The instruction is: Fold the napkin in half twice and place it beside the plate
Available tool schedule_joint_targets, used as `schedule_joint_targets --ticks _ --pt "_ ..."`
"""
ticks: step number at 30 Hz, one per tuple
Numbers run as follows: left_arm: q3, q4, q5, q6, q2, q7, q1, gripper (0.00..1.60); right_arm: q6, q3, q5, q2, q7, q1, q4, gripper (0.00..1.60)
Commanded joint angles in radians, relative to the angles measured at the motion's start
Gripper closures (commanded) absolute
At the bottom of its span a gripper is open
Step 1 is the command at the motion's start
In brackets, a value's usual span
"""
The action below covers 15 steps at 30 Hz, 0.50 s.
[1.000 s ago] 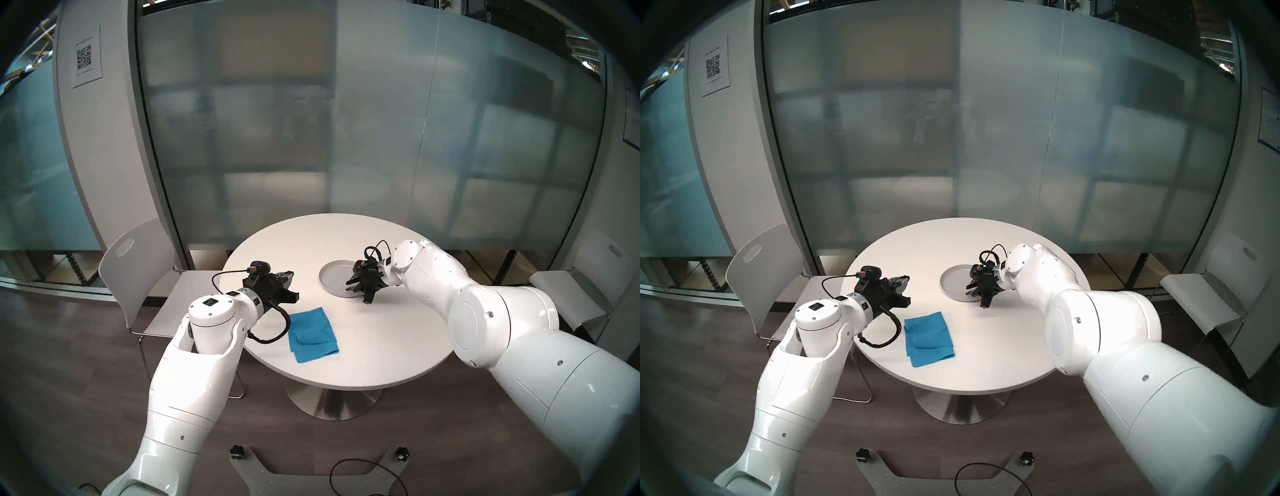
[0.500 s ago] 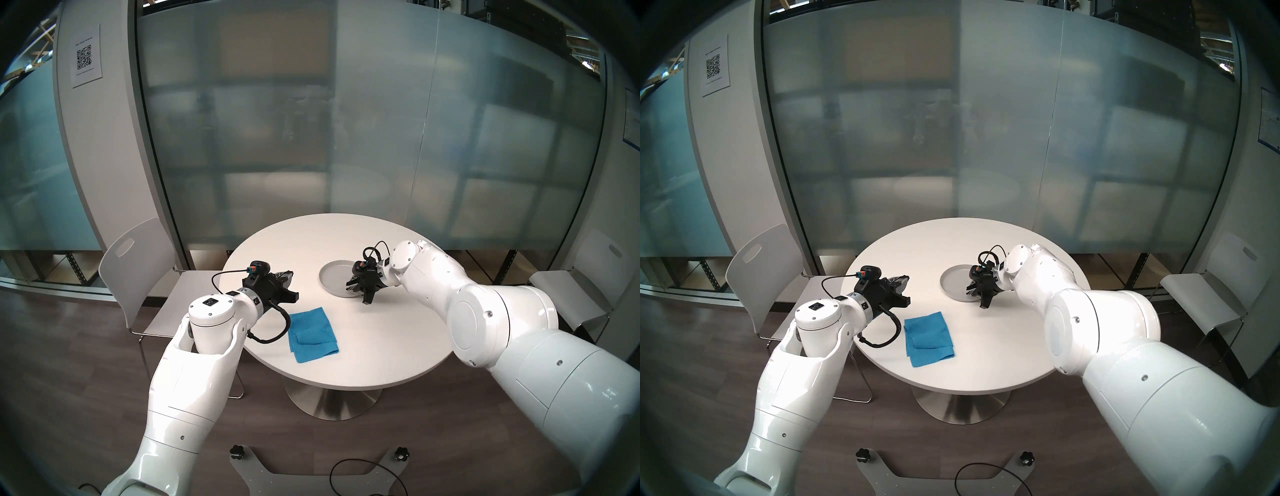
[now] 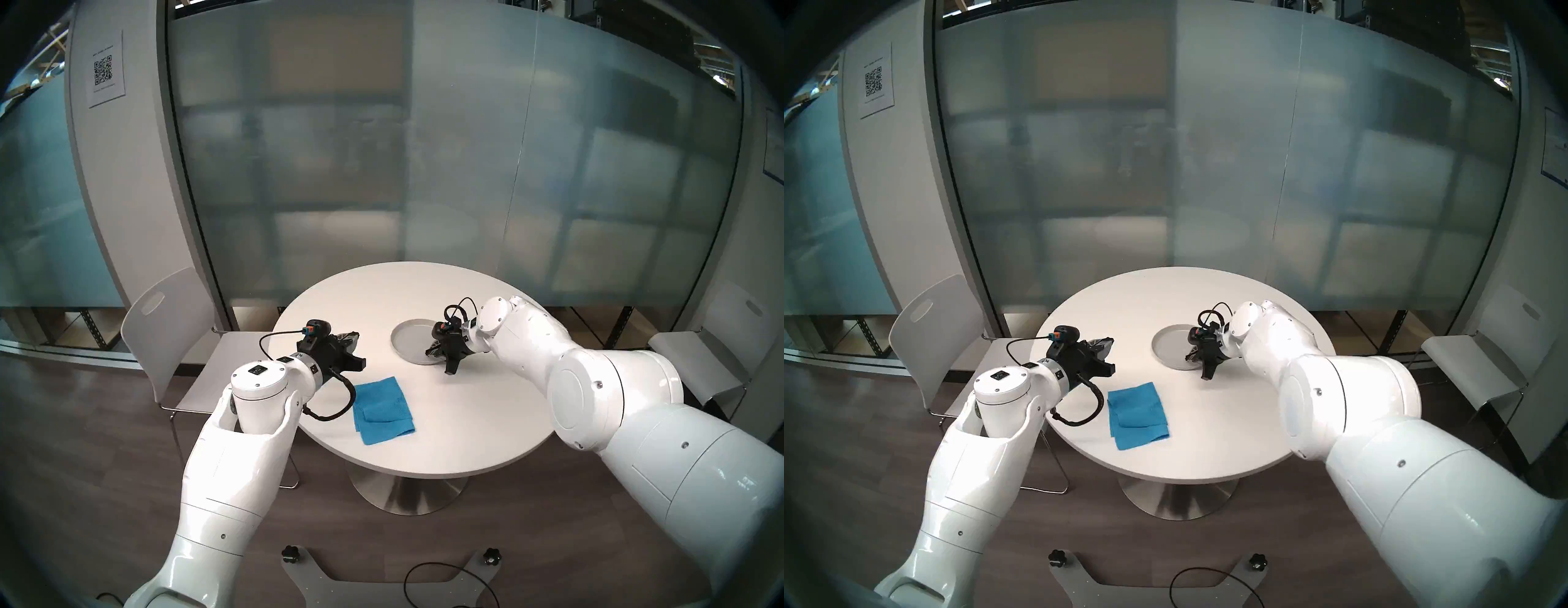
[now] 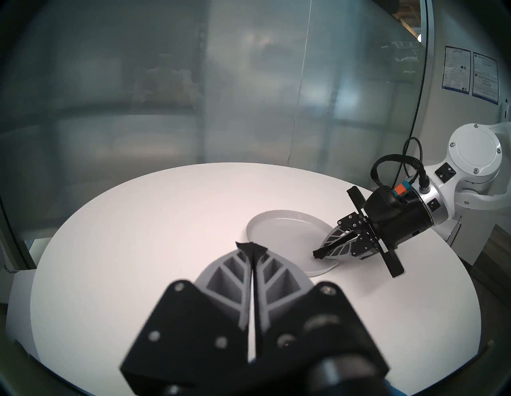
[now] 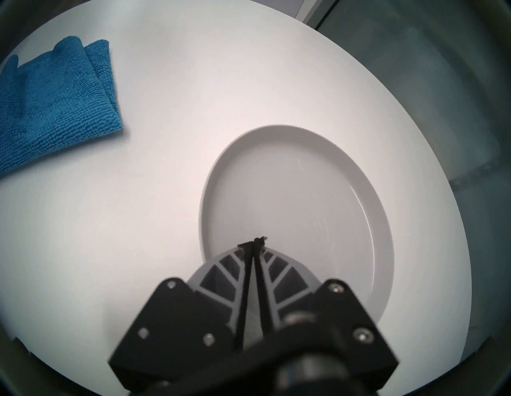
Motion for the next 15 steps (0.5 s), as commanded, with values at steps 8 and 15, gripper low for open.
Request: schedule_joint_targets --ticks 8,15 --pt "0.001 -0.020 -0.007 0.005 -0.003 -0.007 -0.026 1.27 0.012 0.008 0.008 -0.010 0.046 0.076 -0.012 0.81" --pt "0.000 -0.018 -0.010 0.010 -0.001 -0.014 -0.033 1.26 0.023 0.008 0.003 -0.017 0.076 0.088 -0.010 0.78"
